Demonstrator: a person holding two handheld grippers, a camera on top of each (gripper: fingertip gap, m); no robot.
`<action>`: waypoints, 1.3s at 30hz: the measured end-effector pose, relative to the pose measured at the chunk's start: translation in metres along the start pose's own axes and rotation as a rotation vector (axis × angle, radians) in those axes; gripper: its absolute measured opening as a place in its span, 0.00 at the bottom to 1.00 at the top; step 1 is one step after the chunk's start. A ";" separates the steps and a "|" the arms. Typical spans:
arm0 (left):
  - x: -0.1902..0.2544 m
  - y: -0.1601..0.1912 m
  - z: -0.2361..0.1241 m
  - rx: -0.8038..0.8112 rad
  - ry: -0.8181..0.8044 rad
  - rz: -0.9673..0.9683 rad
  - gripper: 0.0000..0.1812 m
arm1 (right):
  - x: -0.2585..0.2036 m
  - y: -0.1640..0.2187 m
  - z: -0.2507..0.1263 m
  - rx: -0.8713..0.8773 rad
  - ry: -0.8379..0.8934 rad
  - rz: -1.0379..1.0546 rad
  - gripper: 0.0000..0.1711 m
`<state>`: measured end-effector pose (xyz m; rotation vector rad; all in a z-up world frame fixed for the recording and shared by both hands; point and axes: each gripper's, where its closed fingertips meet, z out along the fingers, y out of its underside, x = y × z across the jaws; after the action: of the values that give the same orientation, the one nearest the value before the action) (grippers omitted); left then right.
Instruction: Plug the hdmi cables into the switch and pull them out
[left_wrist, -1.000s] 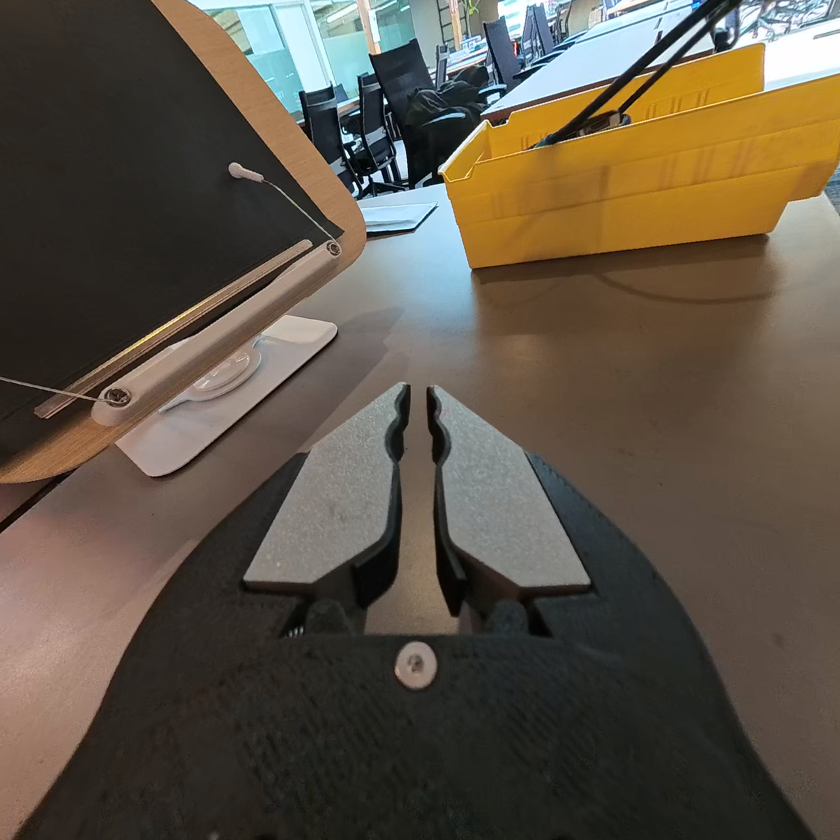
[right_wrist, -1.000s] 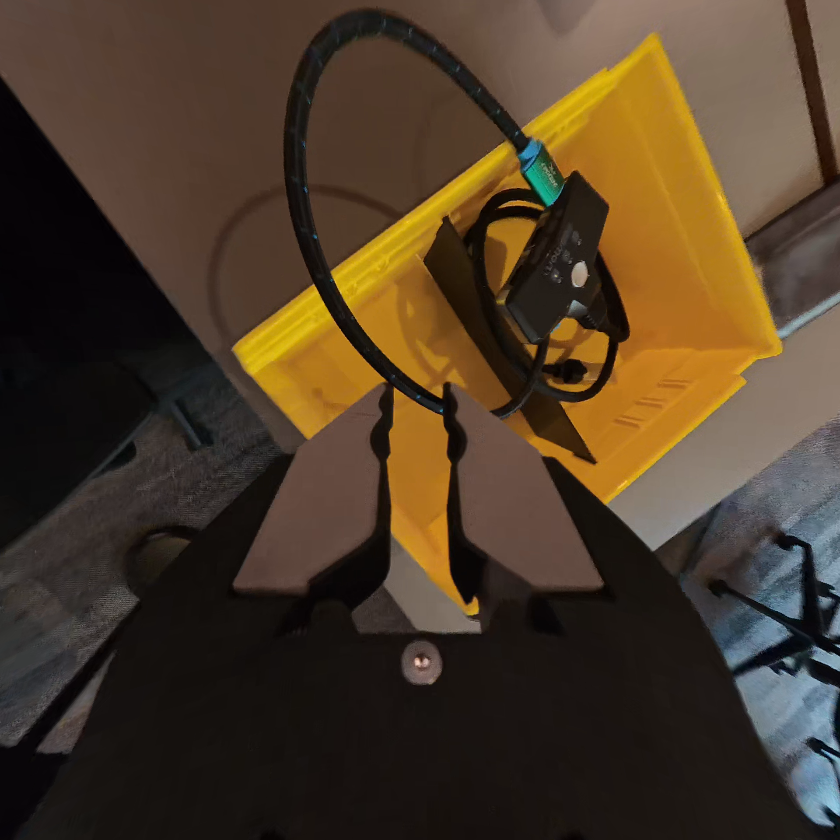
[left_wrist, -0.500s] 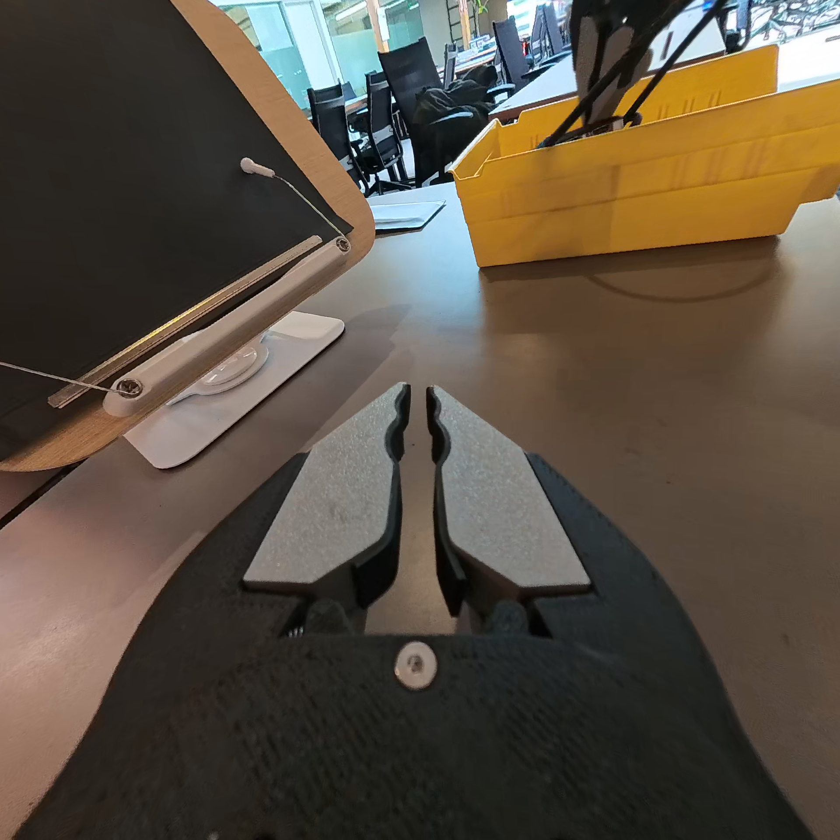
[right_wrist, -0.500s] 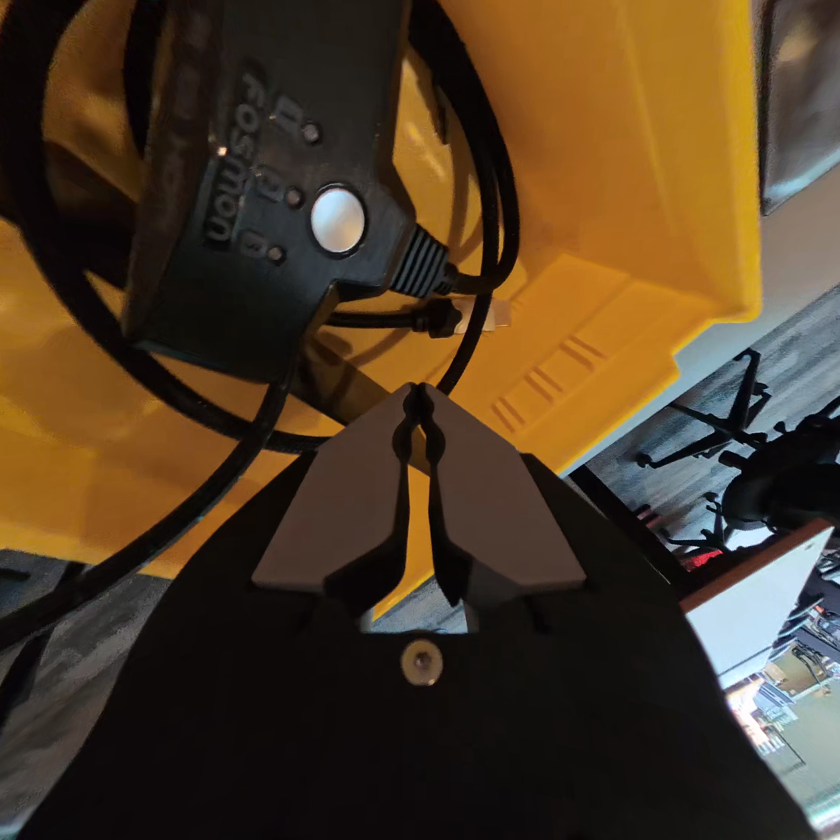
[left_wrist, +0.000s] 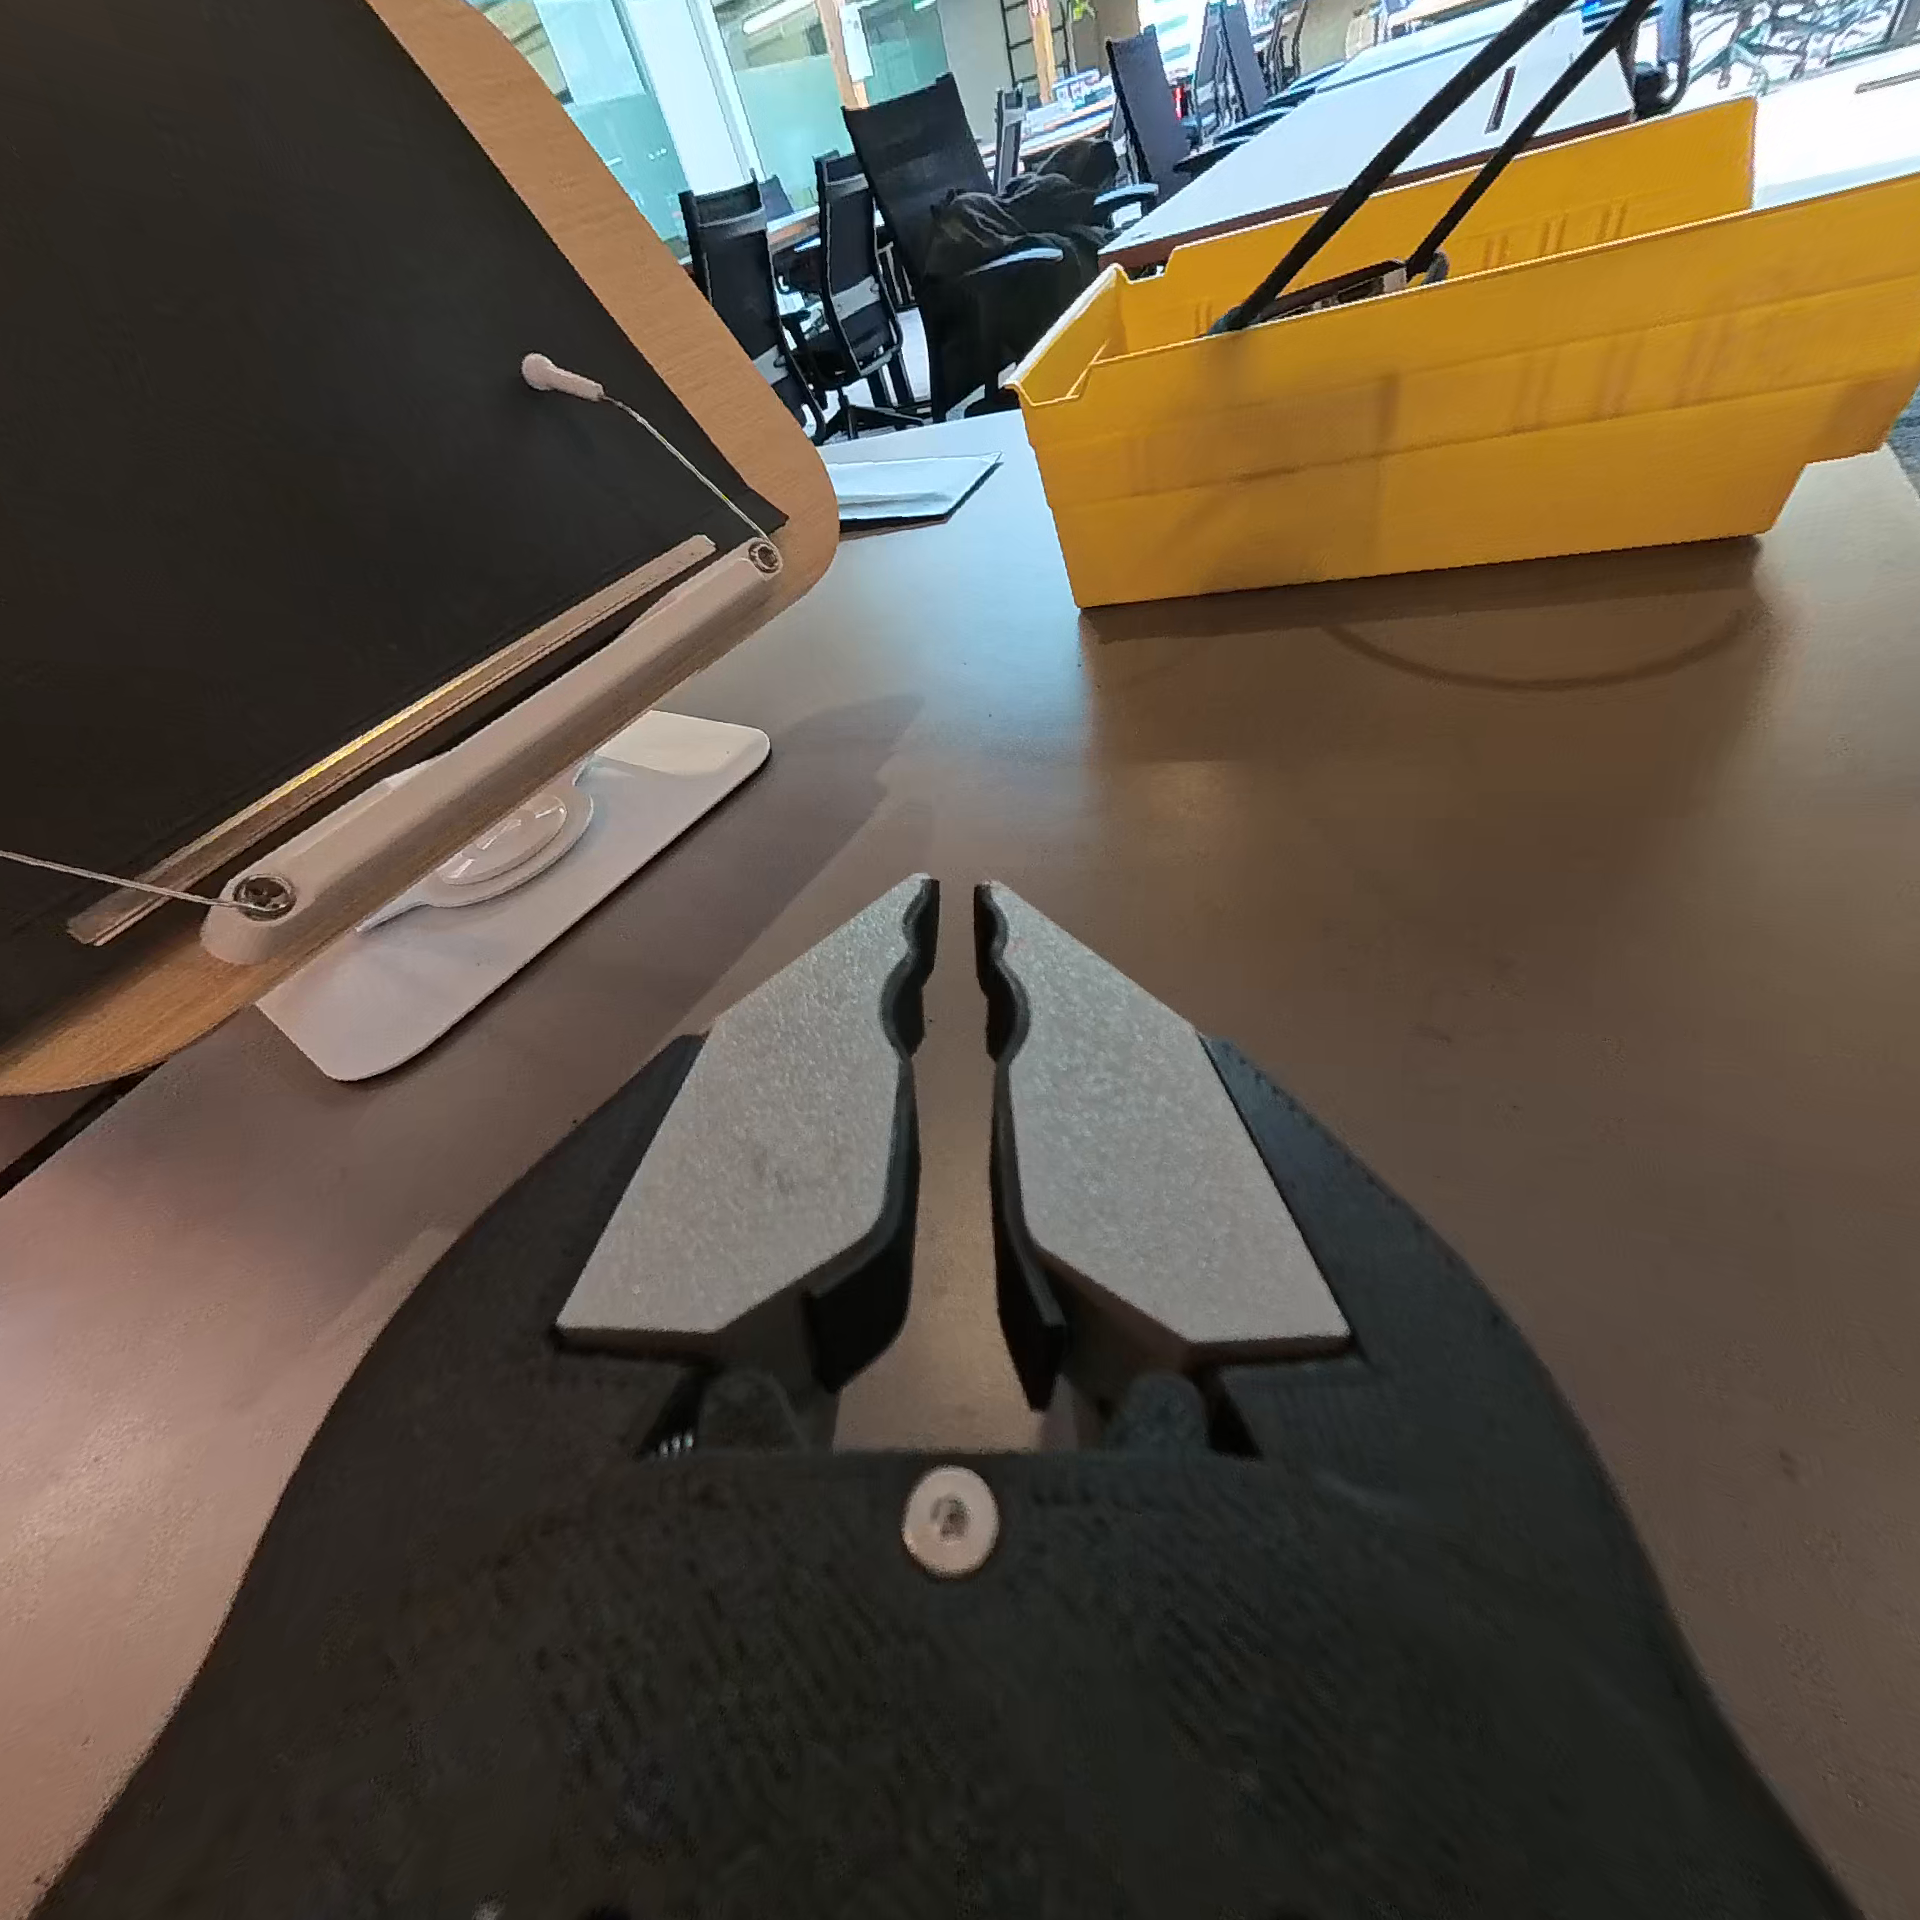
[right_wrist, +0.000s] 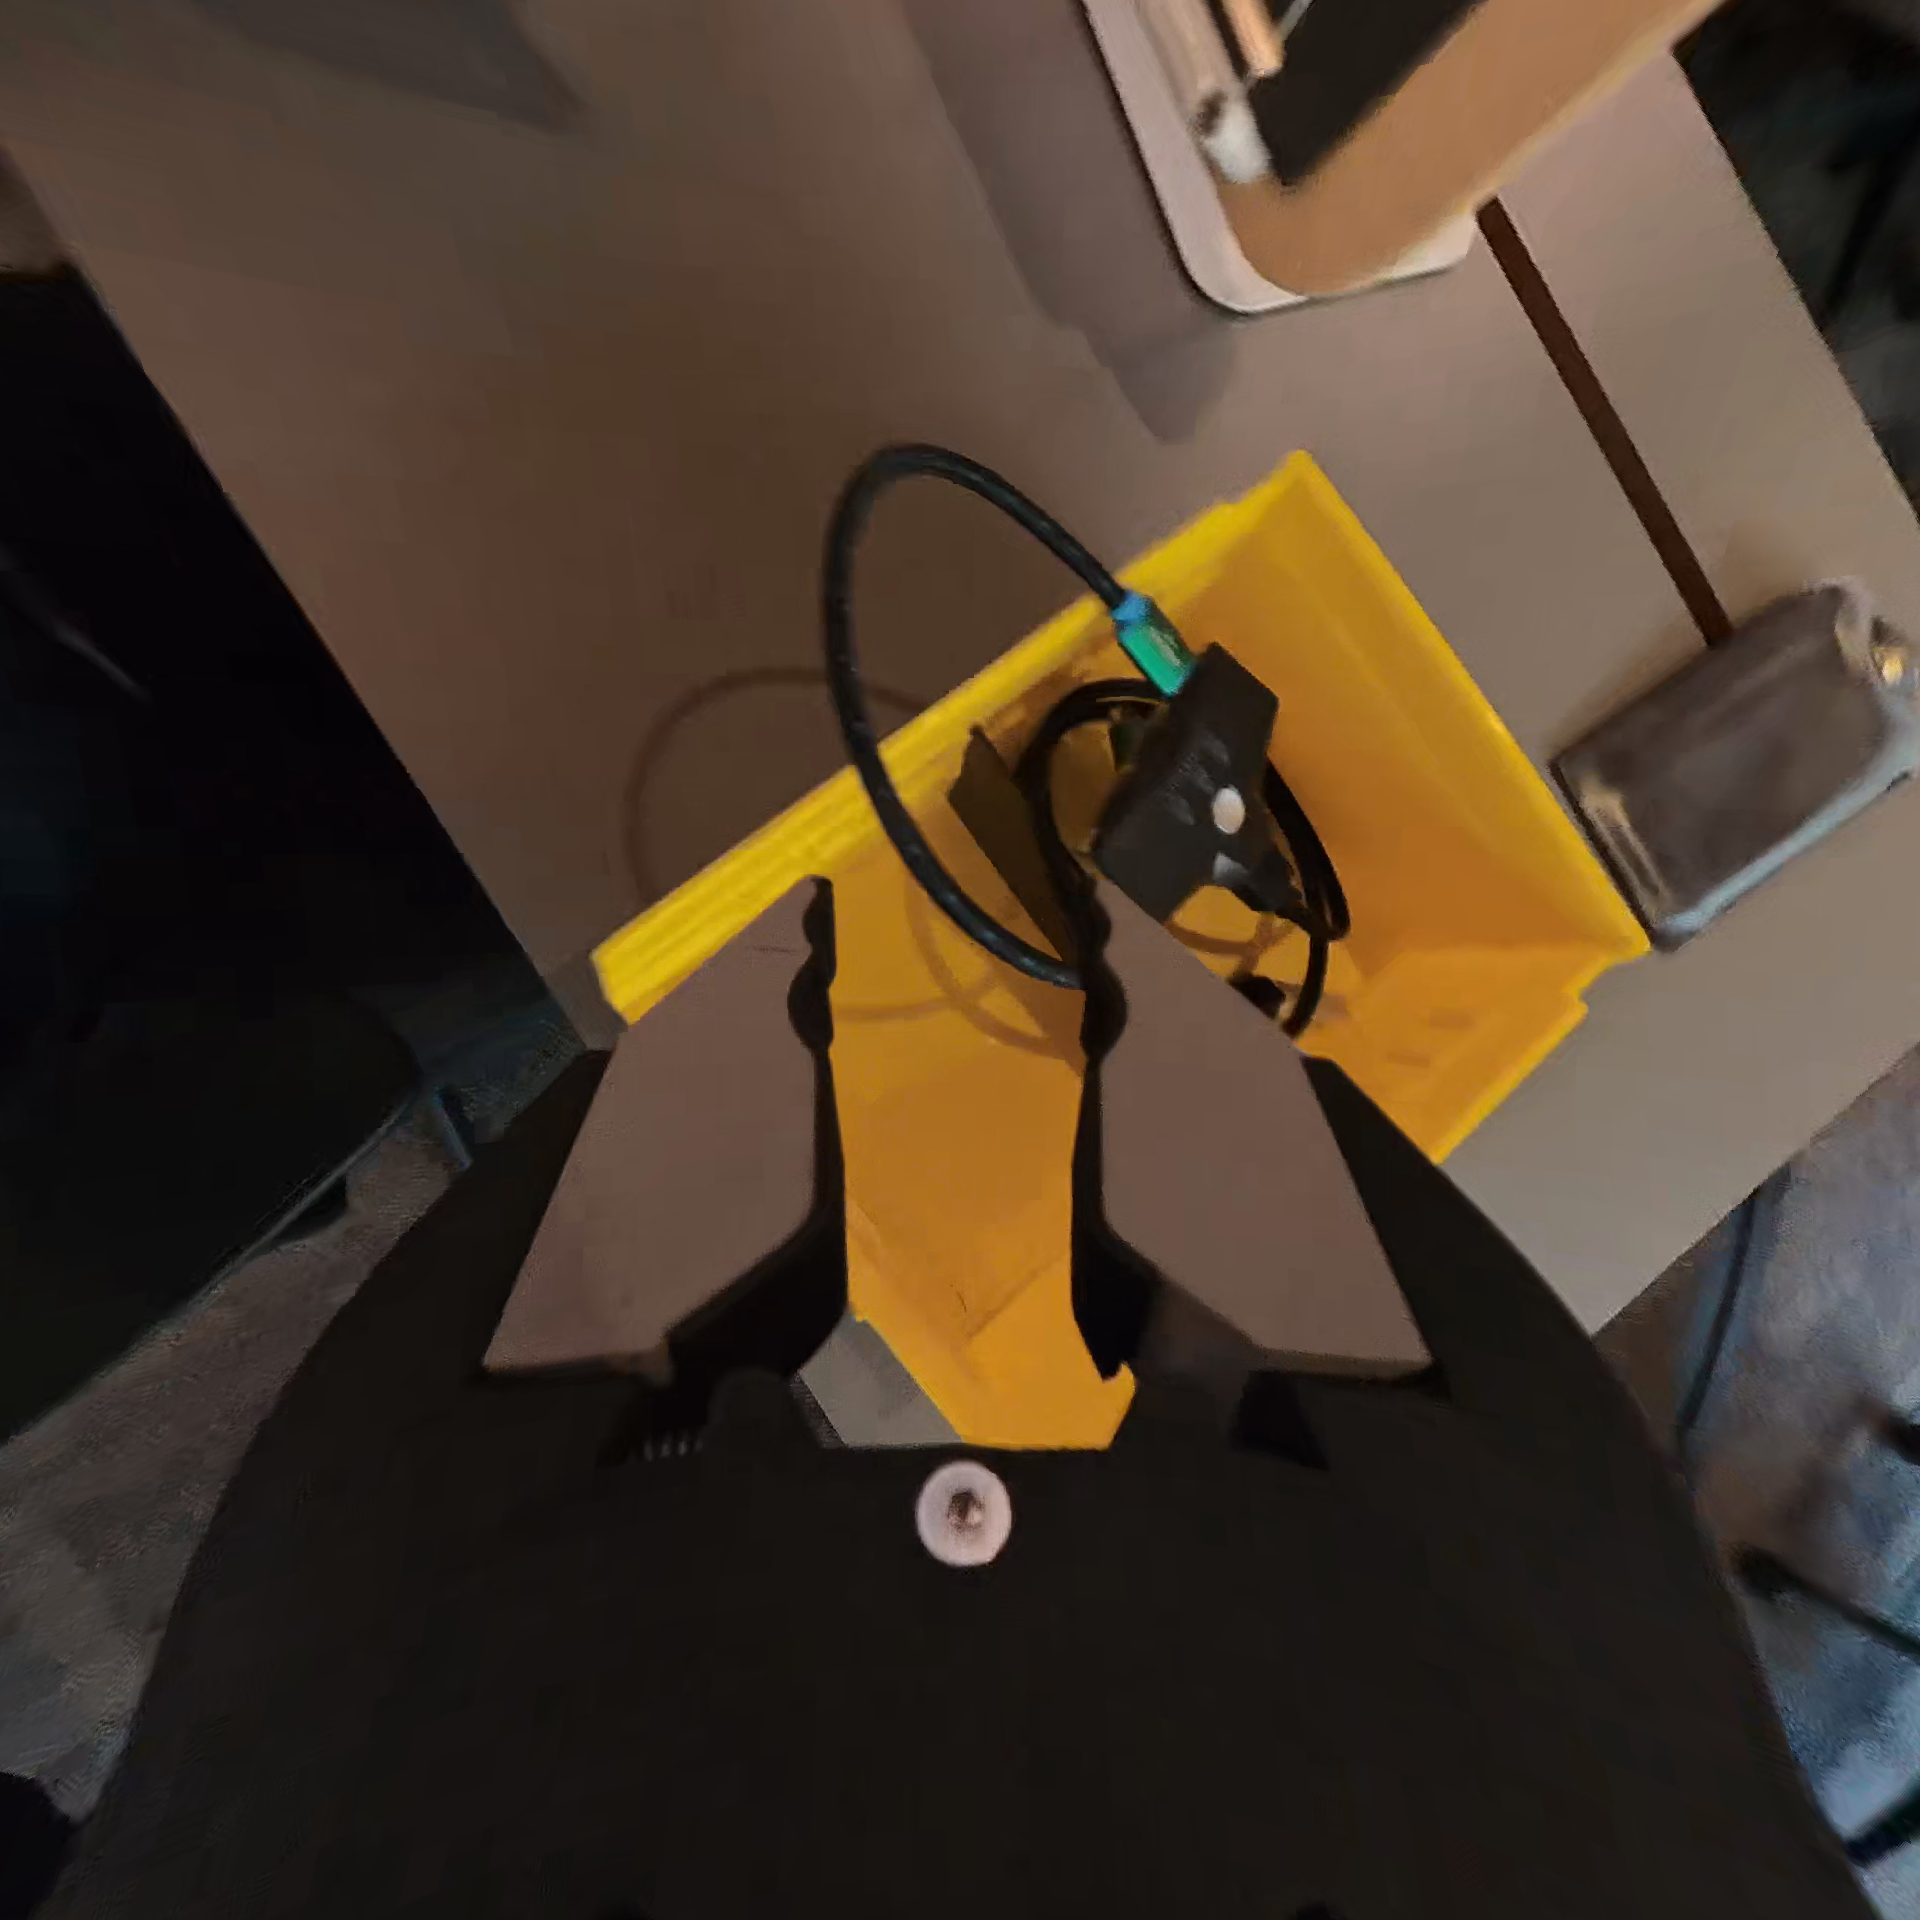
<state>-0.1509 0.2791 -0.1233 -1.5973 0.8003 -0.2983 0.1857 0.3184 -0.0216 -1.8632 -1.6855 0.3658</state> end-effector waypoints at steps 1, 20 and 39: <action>-0.001 0.000 -0.001 0.004 -0.004 -0.002 0.02 | -0.008 -0.002 0.004 -0.015 0.002 -0.037 0.25; -0.007 -0.001 -0.006 0.021 -0.021 -0.049 0.02 | 0.081 0.084 0.074 -0.545 0.134 -0.028 0.00; -0.009 -0.001 -0.007 0.025 -0.025 -0.071 0.02 | 0.020 0.045 0.062 -0.242 0.044 -0.101 0.07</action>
<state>-0.1617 0.2795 -0.1185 -1.6049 0.7190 -0.3376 0.1903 0.3521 -0.0932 -1.9293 -1.8537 0.0816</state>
